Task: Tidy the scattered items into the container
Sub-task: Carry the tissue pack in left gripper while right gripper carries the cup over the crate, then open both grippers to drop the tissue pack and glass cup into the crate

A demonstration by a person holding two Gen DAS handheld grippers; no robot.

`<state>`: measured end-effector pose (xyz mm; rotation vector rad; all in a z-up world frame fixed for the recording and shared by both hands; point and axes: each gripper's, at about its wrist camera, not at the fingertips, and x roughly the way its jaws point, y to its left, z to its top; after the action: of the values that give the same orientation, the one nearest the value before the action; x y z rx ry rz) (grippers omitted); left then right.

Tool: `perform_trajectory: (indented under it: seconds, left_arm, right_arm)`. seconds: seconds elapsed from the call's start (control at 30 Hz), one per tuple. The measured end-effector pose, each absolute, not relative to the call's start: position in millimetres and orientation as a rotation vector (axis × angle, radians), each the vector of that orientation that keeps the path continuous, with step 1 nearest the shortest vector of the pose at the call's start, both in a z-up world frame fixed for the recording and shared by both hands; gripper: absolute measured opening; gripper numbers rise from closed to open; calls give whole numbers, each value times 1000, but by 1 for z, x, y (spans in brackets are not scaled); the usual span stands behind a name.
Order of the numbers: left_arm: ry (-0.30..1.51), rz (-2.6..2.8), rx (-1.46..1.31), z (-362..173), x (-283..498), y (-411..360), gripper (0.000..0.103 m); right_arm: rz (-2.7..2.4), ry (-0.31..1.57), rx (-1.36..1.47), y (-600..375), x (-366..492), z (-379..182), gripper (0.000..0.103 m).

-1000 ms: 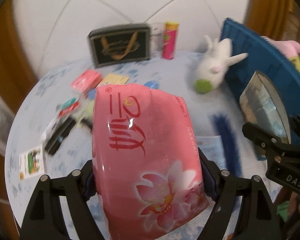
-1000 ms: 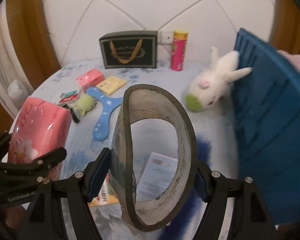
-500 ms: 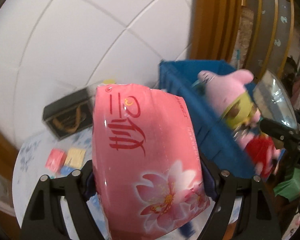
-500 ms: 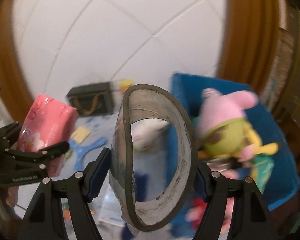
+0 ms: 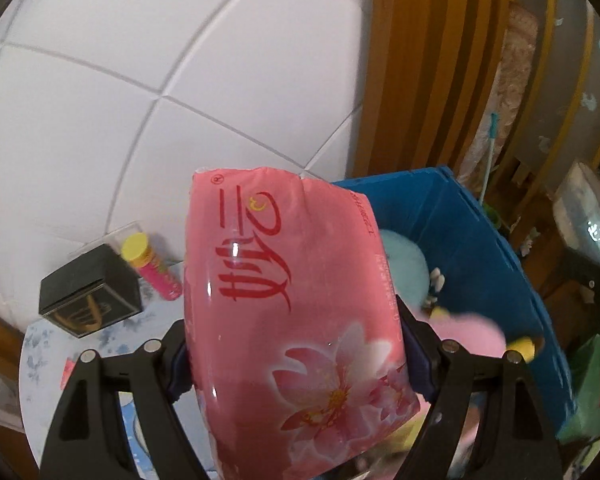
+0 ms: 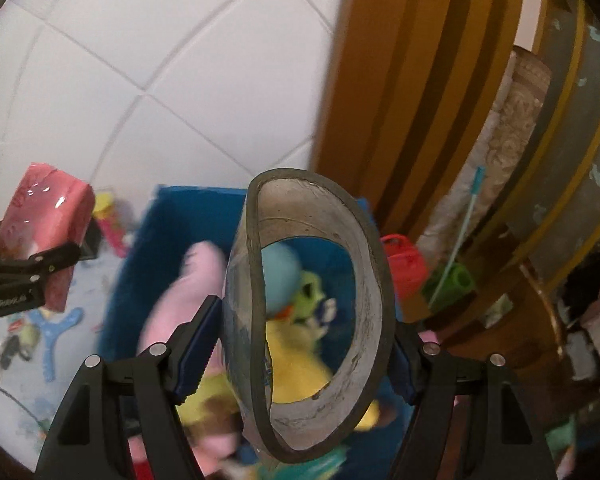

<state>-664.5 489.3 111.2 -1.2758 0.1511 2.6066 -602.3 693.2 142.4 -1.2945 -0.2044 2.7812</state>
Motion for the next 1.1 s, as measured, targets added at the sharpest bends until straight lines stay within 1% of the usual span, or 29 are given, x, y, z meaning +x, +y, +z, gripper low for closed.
perform_trajectory:
  seconds: [0.2, 0.3, 0.5, 0.57, 0.6, 0.63, 0.67, 0.8, 0.9, 0.97, 1.07, 1.1]
  left_arm:
    - [187, 2573, -1385, 86, -714, 532, 82]
    - [188, 2553, -1436, 73, -733, 542, 82]
    - [224, 2492, -1507, 49, -764, 561, 86]
    - [236, 2491, -1521, 41, -770, 562, 86]
    - [241, 2490, -1530, 38, -772, 561, 86]
    - [249, 2491, -1548, 34, -774, 562, 86]
    - [254, 2492, -1557, 31, -776, 563, 86]
    - [242, 2478, -1554, 28, -775, 562, 86]
    - [240, 2470, -1524, 32, -769, 562, 87]
    - [250, 2463, -1515, 35, -765, 566, 88]
    - [274, 2473, -1495, 39, -759, 570, 94]
    - [282, 2490, -1475, 42, -757, 571, 103]
  right_arm:
    - [2764, -176, -1411, 727, -670, 115, 73]
    - [2763, -178, -1466, 728, -688, 97, 73]
    - [2765, -170, -1495, 728, -714, 80, 74]
    - [2758, -162, -1505, 731, -720, 76, 76]
    - [2750, -165, -1509, 732, -722, 74, 78]
    - [2741, -170, -1509, 733, -724, 73, 83]
    - [2731, -177, -1508, 734, -726, 72, 85]
    - [2706, -169, -1518, 742, -729, 69, 86]
    - [2700, -171, -1524, 742, -727, 69, 90]
    - [2699, -171, -1527, 743, -725, 68, 91]
    - [2697, -165, -1531, 745, -723, 68, 91]
    - [2699, -167, -1531, 745, -721, 69, 91]
